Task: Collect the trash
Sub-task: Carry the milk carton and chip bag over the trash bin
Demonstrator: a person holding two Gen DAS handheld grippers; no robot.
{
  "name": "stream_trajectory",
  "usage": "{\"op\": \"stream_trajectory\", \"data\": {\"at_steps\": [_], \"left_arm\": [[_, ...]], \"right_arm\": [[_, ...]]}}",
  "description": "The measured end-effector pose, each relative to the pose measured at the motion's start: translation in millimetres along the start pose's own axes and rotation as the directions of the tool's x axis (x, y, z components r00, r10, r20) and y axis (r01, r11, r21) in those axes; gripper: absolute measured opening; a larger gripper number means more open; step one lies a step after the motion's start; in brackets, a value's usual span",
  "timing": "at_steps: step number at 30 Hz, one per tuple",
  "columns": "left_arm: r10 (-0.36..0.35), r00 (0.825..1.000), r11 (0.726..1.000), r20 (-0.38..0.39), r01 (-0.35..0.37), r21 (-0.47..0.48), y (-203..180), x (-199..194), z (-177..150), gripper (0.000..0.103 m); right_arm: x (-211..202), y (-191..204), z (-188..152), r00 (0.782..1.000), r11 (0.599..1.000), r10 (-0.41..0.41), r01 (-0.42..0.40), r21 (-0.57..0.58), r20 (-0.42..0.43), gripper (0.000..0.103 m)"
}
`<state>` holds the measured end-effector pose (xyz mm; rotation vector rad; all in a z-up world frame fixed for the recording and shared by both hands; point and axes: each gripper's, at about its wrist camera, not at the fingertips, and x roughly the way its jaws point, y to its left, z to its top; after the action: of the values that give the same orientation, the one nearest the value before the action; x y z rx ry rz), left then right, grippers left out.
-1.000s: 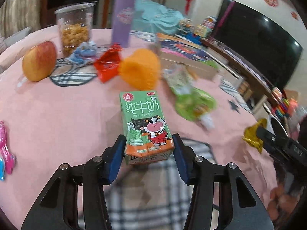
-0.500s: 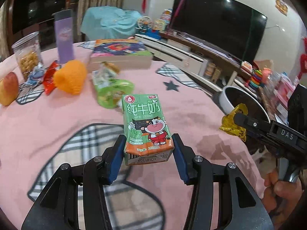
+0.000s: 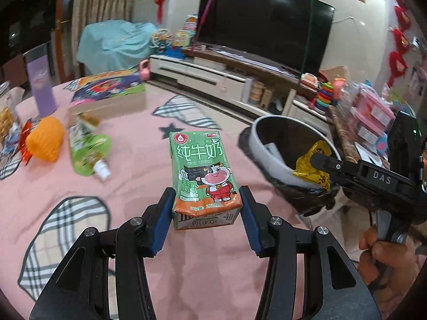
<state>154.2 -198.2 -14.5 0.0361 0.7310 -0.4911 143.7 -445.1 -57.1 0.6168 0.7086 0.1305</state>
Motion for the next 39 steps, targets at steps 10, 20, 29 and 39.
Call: {"op": "stream_trajectory", "data": {"at_steps": [10, 20, 29, 39], "left_arm": [[-0.074, 0.997, 0.995, -0.004, 0.074, 0.062, -42.5, 16.3, 20.6, 0.048], [-0.136, 0.99, 0.983, -0.03, 0.138, 0.123, -82.3, 36.6, 33.6, 0.048], [-0.144, 0.988, 0.976, -0.057, 0.152, 0.156, -100.1, 55.5, 42.2, 0.048], [-0.147, 0.986, 0.973, -0.084, 0.159, 0.168, -112.3, 72.5, 48.5, 0.048]], "right_arm": [[-20.9, -29.9, 18.6, 0.997, 0.998, -0.059, 0.057, 0.024, 0.048, 0.044], [-19.4, -54.9, 35.4, 0.994, 0.994, -0.098, 0.096, 0.043, 0.041, 0.044], [-14.2, -66.7, 44.6, 0.992, 0.992, -0.119, 0.118, 0.048, 0.027, 0.044], [-8.1, -70.7, 51.1, 0.99, 0.989, -0.143, 0.143, 0.042, 0.002, 0.048]]}}
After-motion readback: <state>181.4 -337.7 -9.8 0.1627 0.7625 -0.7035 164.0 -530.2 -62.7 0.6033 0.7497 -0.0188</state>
